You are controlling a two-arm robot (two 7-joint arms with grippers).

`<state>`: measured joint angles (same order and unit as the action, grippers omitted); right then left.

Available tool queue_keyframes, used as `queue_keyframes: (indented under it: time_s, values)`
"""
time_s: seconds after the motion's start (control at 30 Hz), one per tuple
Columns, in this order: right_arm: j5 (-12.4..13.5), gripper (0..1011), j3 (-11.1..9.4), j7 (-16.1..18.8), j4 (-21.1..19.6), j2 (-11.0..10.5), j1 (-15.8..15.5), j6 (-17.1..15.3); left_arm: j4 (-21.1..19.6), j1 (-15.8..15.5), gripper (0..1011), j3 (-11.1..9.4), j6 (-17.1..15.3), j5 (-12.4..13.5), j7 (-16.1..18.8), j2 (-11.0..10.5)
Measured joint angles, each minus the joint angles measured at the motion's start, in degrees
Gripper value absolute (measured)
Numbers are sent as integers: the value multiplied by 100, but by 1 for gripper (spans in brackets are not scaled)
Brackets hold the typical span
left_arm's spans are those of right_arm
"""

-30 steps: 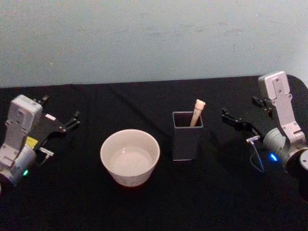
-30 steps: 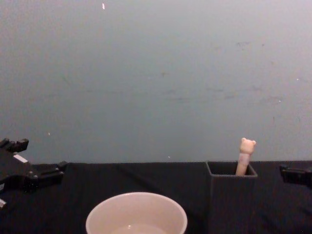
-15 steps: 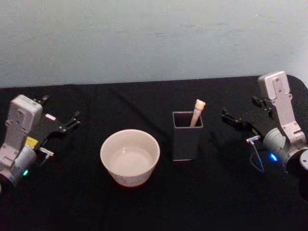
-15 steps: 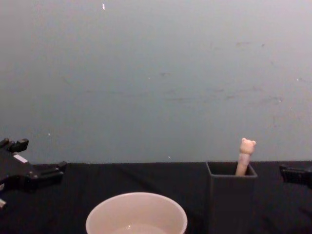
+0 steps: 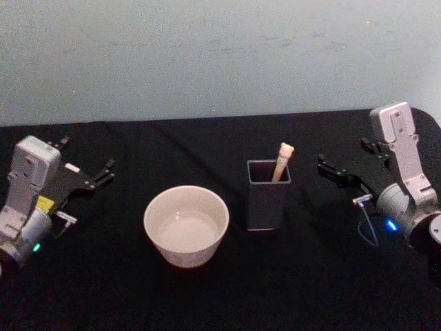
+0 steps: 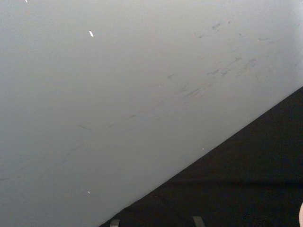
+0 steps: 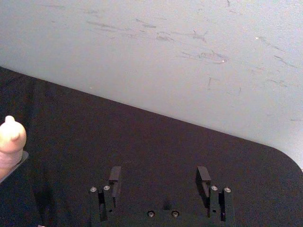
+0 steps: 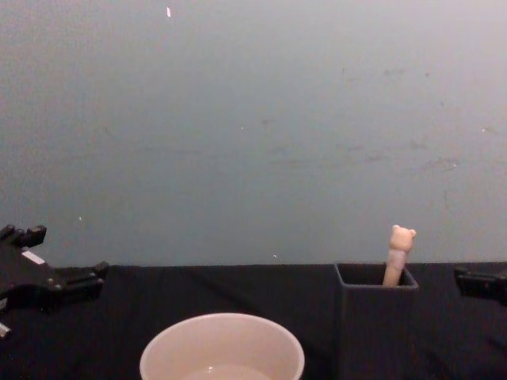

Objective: Pick up the stirring spoon with one hand, stir inside the cup, then place it back in its original position.

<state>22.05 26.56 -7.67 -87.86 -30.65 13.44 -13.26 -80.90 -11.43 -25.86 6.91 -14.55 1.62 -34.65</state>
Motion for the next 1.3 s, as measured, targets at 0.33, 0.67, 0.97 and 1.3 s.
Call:
queue_keyframes:
  time_s: [0.33, 0.67, 0.97, 1.3]
  values:
    - [3, 1002, 0, 0, 0, 0, 0, 0, 0, 0, 1001, 0, 0, 0, 0, 0]
    - [3, 1002, 0, 0, 0, 0, 0, 0, 0, 0, 1001, 0, 0, 0, 0, 0]
    - [2, 1002, 0, 0, 0, 0, 0, 0, 0, 0, 1001, 0, 0, 0, 1, 0]
    - [2, 1002, 0, 0, 0, 0, 0, 0, 0, 0, 1001, 0, 0, 0, 0, 0]
